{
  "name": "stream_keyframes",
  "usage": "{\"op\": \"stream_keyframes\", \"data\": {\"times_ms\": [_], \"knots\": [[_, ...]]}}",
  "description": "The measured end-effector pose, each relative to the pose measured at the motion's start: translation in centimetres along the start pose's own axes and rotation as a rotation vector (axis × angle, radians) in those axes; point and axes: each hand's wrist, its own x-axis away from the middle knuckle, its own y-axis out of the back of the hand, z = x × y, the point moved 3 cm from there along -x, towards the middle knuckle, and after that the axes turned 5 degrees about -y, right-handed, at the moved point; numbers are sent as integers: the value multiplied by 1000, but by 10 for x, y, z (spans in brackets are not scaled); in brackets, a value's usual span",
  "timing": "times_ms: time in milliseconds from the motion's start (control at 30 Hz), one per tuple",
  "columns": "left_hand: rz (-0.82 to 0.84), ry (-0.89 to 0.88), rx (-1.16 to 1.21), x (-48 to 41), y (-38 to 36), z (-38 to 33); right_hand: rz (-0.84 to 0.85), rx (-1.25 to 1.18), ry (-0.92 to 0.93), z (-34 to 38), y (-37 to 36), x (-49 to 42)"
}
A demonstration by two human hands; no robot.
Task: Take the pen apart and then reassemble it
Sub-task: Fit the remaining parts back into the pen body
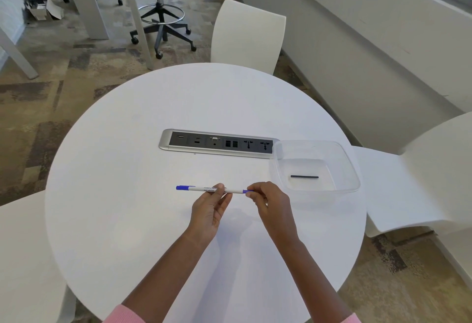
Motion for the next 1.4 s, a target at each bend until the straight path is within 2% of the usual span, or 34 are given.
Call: {"op": "stream_keyframes", "data": {"times_ms": [267,600,900,1200,1400], "knots": [[22,-21,24,2,-2,0,47,-17,-64,-2,0,1],[13,-31,-3,4,-7,2,43,72,25,-1,5,-1],[19,-45,25,5,-6,0,131,45,-29,-1,5,0],[31,-50,16,5,-8,2,66,215,95,1,6,-3],[36,-58,21,5,-6,2,128,61,-47,-3,4,-3]]}}
